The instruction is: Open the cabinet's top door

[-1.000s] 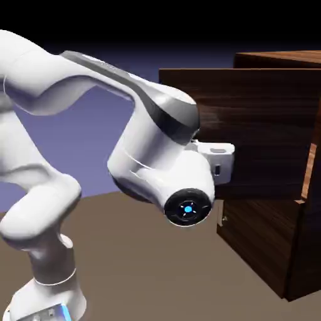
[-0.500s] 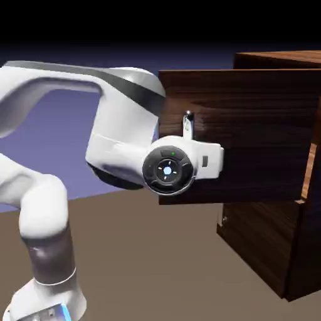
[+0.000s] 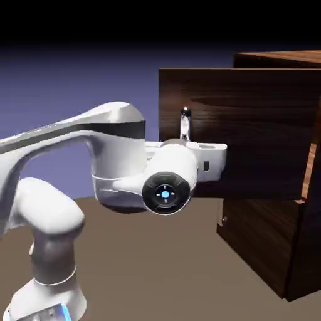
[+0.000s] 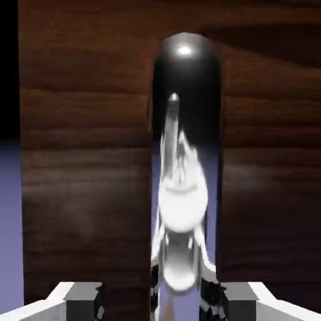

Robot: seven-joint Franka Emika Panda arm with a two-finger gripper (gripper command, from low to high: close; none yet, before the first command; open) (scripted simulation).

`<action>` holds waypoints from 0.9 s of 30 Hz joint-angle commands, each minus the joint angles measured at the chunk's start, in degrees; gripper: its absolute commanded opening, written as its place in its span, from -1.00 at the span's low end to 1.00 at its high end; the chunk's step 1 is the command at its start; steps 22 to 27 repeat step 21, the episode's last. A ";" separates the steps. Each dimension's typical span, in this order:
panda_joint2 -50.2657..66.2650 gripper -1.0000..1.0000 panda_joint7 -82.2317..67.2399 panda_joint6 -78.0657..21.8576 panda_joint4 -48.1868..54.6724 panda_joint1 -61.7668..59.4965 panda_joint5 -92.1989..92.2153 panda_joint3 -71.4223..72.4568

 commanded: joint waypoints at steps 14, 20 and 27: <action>-1.13 -1.00 3.08 -31.56 28.12 17.27 -7.39 -10.29; -1.18 1.00 3.92 -39.06 36.11 22.55 -8.13 -11.78; -1.19 1.00 4.14 -40.45 38.29 23.36 -8.36 -12.09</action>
